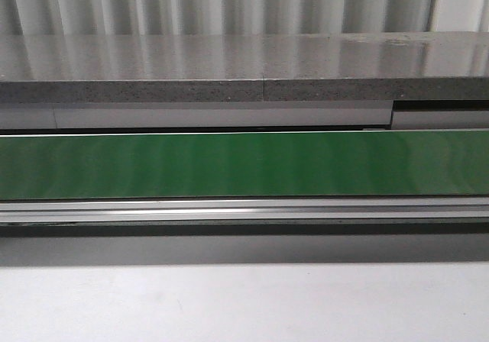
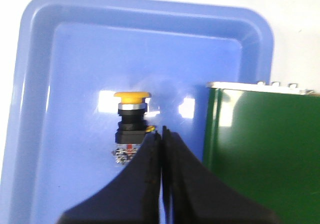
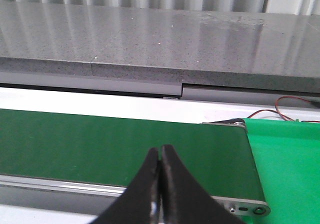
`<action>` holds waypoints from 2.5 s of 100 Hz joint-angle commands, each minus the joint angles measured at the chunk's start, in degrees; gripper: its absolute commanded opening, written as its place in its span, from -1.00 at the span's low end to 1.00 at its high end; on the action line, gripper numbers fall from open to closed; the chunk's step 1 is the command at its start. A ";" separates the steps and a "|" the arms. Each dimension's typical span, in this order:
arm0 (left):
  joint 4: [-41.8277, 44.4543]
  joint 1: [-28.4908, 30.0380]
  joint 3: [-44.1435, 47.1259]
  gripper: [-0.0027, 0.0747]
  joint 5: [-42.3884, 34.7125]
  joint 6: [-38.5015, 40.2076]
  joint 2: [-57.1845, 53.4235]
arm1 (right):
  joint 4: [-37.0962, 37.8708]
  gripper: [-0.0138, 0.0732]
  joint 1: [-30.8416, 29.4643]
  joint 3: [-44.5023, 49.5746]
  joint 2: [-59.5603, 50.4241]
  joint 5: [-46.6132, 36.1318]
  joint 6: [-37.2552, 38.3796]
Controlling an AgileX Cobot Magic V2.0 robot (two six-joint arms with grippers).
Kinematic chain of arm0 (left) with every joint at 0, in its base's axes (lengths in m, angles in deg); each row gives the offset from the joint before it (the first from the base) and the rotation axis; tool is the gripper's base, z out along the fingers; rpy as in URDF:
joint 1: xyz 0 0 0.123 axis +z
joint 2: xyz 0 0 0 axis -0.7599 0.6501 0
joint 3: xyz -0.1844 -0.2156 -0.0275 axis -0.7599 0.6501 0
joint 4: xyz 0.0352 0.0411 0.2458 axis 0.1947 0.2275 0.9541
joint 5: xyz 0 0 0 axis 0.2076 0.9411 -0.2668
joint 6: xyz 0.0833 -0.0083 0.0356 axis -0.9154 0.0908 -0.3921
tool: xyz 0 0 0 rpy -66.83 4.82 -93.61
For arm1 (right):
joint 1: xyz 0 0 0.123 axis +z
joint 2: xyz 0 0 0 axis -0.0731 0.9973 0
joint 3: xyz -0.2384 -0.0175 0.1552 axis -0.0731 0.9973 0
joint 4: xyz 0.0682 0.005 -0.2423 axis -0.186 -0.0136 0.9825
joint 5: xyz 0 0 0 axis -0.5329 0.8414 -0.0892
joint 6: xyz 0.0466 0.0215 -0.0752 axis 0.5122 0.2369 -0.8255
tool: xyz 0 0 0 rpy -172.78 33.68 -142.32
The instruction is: Move button from right to left
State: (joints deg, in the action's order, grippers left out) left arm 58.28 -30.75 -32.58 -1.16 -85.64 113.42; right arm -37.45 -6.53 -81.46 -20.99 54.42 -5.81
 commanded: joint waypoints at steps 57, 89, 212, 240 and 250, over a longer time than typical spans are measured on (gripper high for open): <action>-1.99 -21.12 21.05 -0.98 -20.81 7.99 -29.72 | -0.41 -0.83 0.00 -1.35 0.74 -4.80 -0.32; -4.56 -23.84 33.26 -0.98 -26.99 7.99 -44.47 | -0.41 -0.83 0.00 -1.35 0.74 -4.80 -0.32; 5.15 -23.61 77.97 -0.98 -52.89 19.46 -90.19 | -0.41 -0.83 0.00 -1.35 0.74 -4.80 -0.32; 5.96 -23.61 88.22 -0.98 -54.73 20.67 -102.15 | -0.41 -0.83 0.00 -1.35 0.74 -4.80 -0.32; 6.17 -23.61 88.25 -0.98 -50.80 20.56 -102.18 | -0.41 -0.83 0.00 -1.35 0.80 -4.72 -0.32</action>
State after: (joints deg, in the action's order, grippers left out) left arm 64.25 -54.28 54.16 -49.58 -65.63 13.02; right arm -37.55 -6.53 -81.37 -20.99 54.42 -5.81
